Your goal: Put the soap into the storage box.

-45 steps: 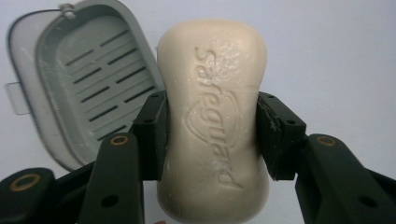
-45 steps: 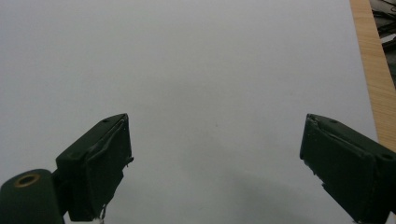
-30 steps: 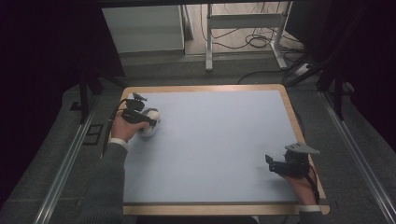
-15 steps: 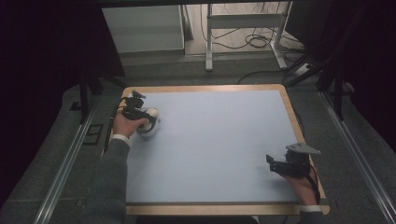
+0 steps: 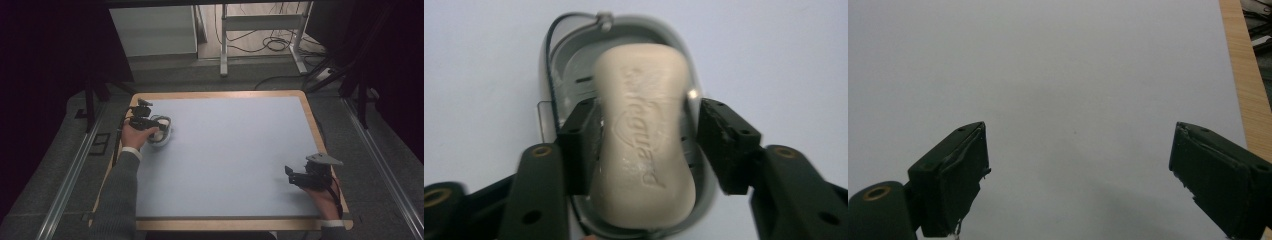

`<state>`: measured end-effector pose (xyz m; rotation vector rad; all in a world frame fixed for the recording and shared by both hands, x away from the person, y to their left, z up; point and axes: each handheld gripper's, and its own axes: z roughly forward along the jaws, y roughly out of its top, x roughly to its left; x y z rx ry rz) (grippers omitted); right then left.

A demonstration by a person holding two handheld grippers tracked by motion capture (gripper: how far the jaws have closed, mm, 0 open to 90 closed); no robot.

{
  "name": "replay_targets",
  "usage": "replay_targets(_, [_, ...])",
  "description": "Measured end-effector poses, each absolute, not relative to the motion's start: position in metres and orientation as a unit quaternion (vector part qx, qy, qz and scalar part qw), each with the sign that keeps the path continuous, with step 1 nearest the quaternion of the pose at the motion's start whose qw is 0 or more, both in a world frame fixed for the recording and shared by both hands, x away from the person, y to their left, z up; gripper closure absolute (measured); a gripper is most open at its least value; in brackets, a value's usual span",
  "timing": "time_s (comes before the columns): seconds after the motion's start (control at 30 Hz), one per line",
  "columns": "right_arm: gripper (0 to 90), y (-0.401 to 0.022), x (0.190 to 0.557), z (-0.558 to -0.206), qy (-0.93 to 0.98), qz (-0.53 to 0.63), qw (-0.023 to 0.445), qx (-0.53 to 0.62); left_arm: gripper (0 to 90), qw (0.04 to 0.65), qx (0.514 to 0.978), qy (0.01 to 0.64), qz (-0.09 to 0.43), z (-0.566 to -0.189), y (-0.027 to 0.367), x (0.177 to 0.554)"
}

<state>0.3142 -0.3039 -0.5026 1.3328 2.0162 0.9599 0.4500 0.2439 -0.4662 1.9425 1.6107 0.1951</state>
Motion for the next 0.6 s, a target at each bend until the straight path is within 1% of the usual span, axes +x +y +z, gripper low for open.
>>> replay_targets(0.07, [9.1,-0.304,0.314,-0.503,0.748,0.355,0.267,0.493,35.6,0.312,0.734,0.599,0.072,-0.460,0.241,0.447])
replay_targets(0.27, [9.0,-0.304,0.314,-0.503,0.747,0.355,0.267,0.494,31.4,0.323,0.745,0.578,0.080,-0.450,0.231,0.437])
replay_targets(0.6, [9.1,-0.303,0.313,-0.502,0.747,0.352,0.275,0.492,32.1,0.359,0.765,0.528,0.089,-0.451,0.223,0.413])
